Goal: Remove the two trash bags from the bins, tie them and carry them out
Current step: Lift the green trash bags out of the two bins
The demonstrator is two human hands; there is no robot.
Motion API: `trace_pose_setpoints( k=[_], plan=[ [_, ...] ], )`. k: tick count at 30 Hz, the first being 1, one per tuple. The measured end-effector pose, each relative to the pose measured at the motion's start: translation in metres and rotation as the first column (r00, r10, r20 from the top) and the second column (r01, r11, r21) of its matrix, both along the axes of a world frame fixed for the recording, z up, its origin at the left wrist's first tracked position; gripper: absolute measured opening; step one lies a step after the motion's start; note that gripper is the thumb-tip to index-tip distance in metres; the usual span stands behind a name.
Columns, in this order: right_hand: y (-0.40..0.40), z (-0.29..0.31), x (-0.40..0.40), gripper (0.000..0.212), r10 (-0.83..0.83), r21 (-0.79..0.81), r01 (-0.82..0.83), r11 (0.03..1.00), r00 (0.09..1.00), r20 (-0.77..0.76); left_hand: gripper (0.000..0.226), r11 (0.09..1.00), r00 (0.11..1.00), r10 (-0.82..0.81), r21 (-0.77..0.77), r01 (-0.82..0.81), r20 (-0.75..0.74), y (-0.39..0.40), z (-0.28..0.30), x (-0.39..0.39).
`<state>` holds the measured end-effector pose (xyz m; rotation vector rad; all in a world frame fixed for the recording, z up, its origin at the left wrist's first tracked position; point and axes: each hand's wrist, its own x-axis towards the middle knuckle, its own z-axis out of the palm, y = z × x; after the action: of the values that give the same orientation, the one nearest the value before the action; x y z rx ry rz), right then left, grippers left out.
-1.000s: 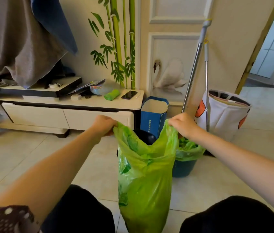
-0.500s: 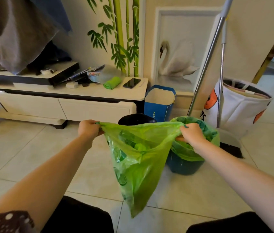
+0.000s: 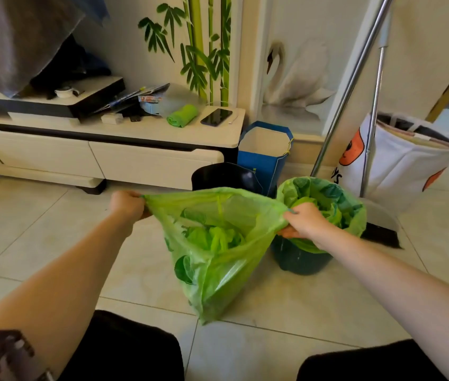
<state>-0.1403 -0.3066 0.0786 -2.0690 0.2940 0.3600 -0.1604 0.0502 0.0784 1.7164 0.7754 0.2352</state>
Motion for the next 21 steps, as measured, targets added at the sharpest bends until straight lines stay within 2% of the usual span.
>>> trace_pose_setpoints(
  k=[3,6,8,10,13,19,21],
  plan=[
    [0.008,-0.004,-0.011,0.012,0.134,-0.084,-0.143,0.986,0.986,-0.099,0.006,0.978,0.98,-0.136,0.138,0.156,-0.142,0.003,-0.007,-0.006],
    [0.01,-0.008,-0.012,0.012,0.141,-0.07,-0.148,0.987,0.986,-0.09,0.008,0.951,0.963,-0.178,0.216,0.221,-0.201,0.004,-0.01,-0.005],
    [0.008,-0.007,-0.014,0.008,0.146,-0.047,-0.151,0.987,0.984,-0.106,0.009,0.904,0.952,-0.18,0.339,0.259,-0.249,0.005,-0.011,-0.006],
    [0.005,-0.005,-0.017,0.01,0.148,-0.038,-0.154,0.987,0.981,-0.128,0.015,0.826,0.943,-0.18,0.478,0.3,-0.281,0.005,-0.01,-0.008],
    [-0.001,0.004,-0.021,0.011,0.15,-0.028,-0.154,0.988,0.981,-0.127,0.021,0.706,0.927,-0.199,0.609,0.36,-0.318,-0.004,-0.003,-0.012],
    [-0.015,0.018,-0.023,0.022,0.11,0.095,-0.106,0.99,0.993,-0.036,0.025,0.465,0.87,-0.306,0.737,0.491,-0.386,-0.031,0.0,-0.006],
    [-0.023,0.019,-0.023,0.023,0.115,0.067,-0.113,0.991,0.993,-0.029,0.028,0.396,0.843,-0.386,0.759,0.517,-0.373,-0.051,-0.001,-0.001]
  ],
)
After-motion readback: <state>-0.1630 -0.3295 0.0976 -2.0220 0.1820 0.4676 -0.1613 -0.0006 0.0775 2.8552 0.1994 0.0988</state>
